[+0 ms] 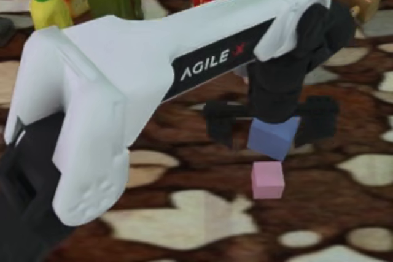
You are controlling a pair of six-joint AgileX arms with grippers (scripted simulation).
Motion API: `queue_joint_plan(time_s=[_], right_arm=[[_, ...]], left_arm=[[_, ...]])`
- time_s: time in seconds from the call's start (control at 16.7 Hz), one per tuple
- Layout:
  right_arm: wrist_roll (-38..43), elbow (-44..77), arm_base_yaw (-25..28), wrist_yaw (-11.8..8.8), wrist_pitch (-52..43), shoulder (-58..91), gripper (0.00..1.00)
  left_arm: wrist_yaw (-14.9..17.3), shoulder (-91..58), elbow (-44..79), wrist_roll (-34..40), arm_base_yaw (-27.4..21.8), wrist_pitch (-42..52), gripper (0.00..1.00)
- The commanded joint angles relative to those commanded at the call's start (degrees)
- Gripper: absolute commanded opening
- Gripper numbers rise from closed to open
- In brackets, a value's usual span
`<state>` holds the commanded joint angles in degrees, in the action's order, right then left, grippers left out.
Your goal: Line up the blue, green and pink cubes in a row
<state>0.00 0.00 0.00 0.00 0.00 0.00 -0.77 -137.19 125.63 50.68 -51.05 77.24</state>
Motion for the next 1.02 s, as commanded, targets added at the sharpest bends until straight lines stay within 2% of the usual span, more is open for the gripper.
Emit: queue_joint_plan(time_s=[0.24,0.6,0.72,0.9,1.02], right_arm=[[0.0,0.0,0.0,0.0,0.0,0.0,1.0],[0.0,0.0,0.0,0.0,0.0,0.0,1.0],[0.0,0.0,0.0,0.0,0.0,0.0,1.0],[0.0,0.0,0.0,0.0,0.0,0.0,1.0],[0.0,0.0,0.0,0.0,0.0,0.0,1.0]], left_arm=[[0.12,2.87,-5.27,-10.6,7.98,-2.09,1.0],[0.55,9.09,-17.42,-37.32,25.11,-6.41,1.0],[0.7,11.18,-20.99,-44.16,30.21,-7.88,1.0],[0.89,13.53,-24.47,-49.91,35.31,-9.58,1.0],[0.92,13.92,-24.99,-50.69,36.07,-9.87,1.0]])
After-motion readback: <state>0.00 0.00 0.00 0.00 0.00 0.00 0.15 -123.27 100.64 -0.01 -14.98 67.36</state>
